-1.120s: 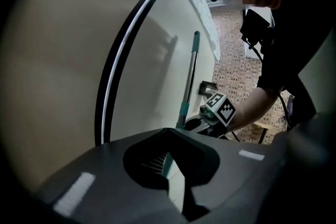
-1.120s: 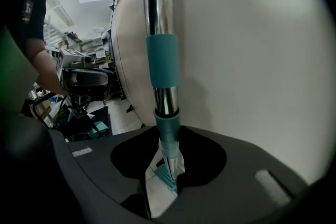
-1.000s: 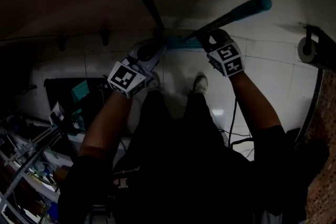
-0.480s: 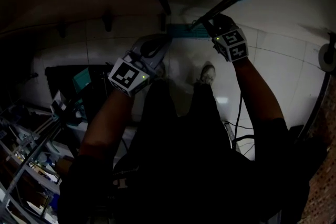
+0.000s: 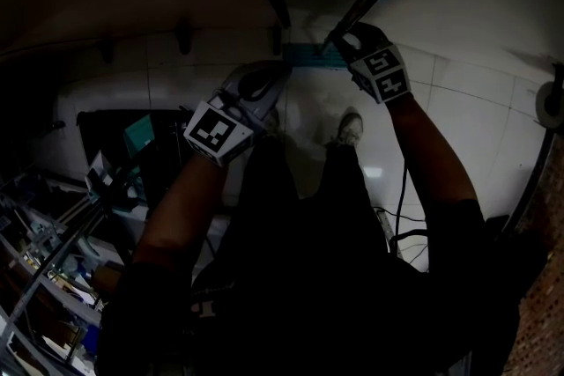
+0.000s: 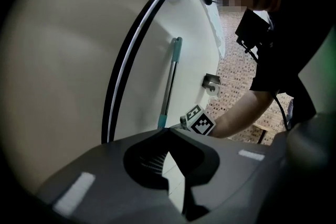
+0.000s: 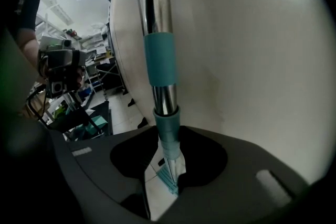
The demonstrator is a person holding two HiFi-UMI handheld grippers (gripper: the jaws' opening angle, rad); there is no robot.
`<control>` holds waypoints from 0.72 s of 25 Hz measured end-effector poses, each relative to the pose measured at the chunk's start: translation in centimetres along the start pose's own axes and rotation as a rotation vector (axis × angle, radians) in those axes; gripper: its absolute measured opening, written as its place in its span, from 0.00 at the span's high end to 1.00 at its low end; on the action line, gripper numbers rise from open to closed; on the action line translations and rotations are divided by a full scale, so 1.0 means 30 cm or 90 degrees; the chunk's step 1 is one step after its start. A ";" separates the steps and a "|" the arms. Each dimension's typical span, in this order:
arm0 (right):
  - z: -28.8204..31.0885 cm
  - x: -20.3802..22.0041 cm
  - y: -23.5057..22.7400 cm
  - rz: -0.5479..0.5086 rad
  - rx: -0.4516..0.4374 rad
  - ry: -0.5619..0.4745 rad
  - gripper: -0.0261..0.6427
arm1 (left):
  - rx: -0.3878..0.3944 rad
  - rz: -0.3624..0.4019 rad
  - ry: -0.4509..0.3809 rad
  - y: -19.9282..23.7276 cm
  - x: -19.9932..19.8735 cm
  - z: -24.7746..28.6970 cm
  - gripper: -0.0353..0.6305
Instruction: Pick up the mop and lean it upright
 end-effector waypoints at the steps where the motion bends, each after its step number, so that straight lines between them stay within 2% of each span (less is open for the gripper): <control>1: 0.006 -0.004 0.005 -0.001 -0.001 0.001 0.75 | -0.001 0.002 -0.003 0.001 0.002 -0.001 0.95; 5: 0.017 -0.022 0.024 0.003 -0.009 0.009 0.73 | -0.003 -0.001 -0.002 -0.007 0.007 -0.012 0.95; 9: 0.000 -0.012 0.020 0.015 -0.016 0.009 0.64 | -0.001 -0.006 -0.001 -0.020 0.003 -0.017 0.95; 18: -0.057 0.050 -0.043 0.054 0.025 0.028 0.58 | 0.005 0.000 -0.008 -0.048 0.002 -0.016 0.95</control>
Point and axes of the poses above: the fingertips, and each gripper's own axes: z forward along the fingers, y to its left, x out of its underside, the point moved 10 cm from there along -z, backward along the fingers, and after that the axes turned 9 degrees about x, right-handed, at the moved point
